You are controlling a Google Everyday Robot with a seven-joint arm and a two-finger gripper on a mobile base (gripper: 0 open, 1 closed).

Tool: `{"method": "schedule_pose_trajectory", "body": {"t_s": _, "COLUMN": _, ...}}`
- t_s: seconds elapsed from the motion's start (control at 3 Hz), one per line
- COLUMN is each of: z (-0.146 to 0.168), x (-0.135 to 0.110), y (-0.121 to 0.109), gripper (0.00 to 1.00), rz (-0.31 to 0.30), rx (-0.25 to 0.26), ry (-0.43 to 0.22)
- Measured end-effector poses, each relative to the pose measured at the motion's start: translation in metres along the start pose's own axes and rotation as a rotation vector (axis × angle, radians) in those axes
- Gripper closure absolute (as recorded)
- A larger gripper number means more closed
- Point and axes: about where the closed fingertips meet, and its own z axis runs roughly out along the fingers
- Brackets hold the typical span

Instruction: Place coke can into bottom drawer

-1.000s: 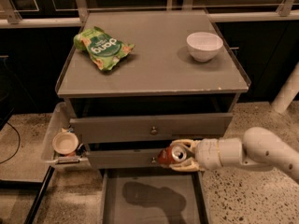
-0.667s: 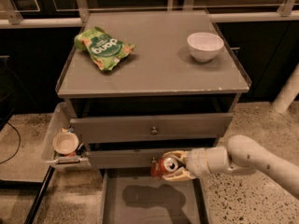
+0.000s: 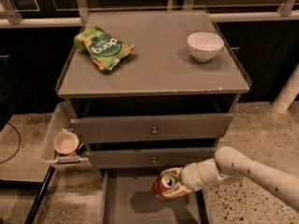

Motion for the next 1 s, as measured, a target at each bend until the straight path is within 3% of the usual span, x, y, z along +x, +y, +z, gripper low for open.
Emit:
{"method": "schedule_pose_trajectory", "body": {"t_s": 0.33, "z": -0.001, "x": 0.044, "y": 0.002, "gripper": 1.00, "rz": 0.019, "rx": 0.013, "ry": 0.088}}
{"method": "schedule_pose_trajectory", "body": {"t_s": 0.67, "z": -0.009, "x": 0.083, "y": 0.000, "gripper": 1.00, "rz": 0.088, "rx": 0.080, "ry": 0.162}}
{"method": "schedule_pose_trajectory", "body": {"t_s": 1.0, "z": -0.009, "x": 0.083, "y": 0.000, "gripper": 1.00, "rz": 0.088, "rx": 0.080, "ry": 0.162}}
